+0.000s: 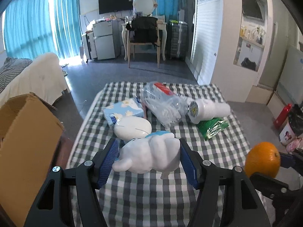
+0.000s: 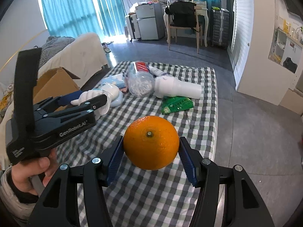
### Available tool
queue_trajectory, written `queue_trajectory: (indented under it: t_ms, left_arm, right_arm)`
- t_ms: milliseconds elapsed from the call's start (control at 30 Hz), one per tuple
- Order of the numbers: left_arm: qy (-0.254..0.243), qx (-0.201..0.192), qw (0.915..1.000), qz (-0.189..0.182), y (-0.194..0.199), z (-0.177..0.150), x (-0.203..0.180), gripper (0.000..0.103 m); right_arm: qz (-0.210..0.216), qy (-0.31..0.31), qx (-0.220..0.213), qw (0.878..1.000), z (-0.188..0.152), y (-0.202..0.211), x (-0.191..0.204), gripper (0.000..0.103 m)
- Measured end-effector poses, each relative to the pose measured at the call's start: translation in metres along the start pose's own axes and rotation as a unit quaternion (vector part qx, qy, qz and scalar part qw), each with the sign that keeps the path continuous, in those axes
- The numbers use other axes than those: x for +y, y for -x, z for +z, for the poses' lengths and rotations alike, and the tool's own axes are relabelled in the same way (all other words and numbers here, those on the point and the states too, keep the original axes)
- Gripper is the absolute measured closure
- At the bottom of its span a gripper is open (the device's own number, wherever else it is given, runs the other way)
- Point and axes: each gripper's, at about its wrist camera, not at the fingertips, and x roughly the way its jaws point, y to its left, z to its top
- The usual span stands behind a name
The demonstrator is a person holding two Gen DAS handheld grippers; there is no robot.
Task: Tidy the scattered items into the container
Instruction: 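Grasp the white figurine with the left tool, then carry figurine to the box and release it with left tool while right carries orange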
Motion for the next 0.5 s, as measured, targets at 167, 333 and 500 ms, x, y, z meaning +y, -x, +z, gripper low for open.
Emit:
queue_trajectory:
  t_ms: [167,333,500]
  left_arm:
    - [0.004,-0.027,0.9996,0.009,0.039,0.005,0.011,0.037]
    - [0.012,-0.05,0.9985,0.018,0.076,0.007,0.029,0.037]
    - [0.027,-0.08,0.996,0.03,0.113,0.014,0.056,0.037]
  right_arm:
    - [0.006,0.011,-0.012,1.0,0.005,0.012,0.017,0.046]
    - [0.013,0.023,-0.021,0.999,0.008,0.022,0.039,0.046]
    - [0.022,0.045,-0.033,0.998,0.017,0.033,0.069,0.046]
